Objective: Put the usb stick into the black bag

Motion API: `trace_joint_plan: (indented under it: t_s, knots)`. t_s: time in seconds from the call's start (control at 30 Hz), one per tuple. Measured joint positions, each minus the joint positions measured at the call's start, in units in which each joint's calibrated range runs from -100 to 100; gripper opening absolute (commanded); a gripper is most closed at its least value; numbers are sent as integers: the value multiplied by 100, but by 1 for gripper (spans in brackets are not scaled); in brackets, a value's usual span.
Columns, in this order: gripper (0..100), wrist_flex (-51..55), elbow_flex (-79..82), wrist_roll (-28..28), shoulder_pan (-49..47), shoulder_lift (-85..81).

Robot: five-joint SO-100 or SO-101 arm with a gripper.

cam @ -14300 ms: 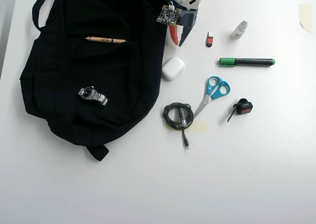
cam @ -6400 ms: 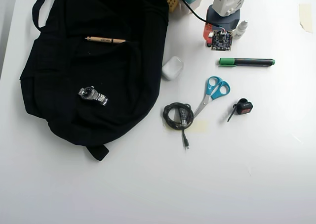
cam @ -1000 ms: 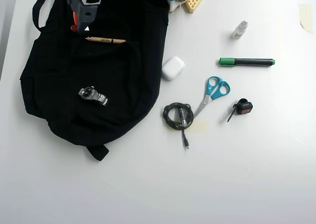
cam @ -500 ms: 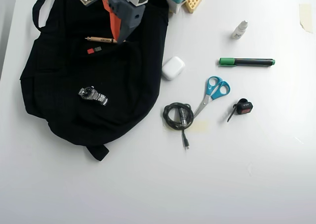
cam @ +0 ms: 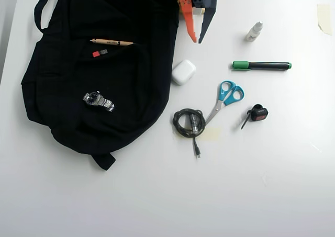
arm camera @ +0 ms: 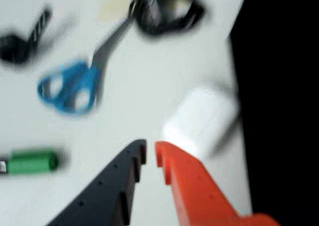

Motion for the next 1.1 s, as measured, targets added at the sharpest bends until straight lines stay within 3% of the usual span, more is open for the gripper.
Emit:
trace_joint_plan:
  t_s: [0.37, 1.1]
  knots:
    - [2, 9, 1681, 0, 29, -67]
    - [2, 324, 1869, 29, 29, -75]
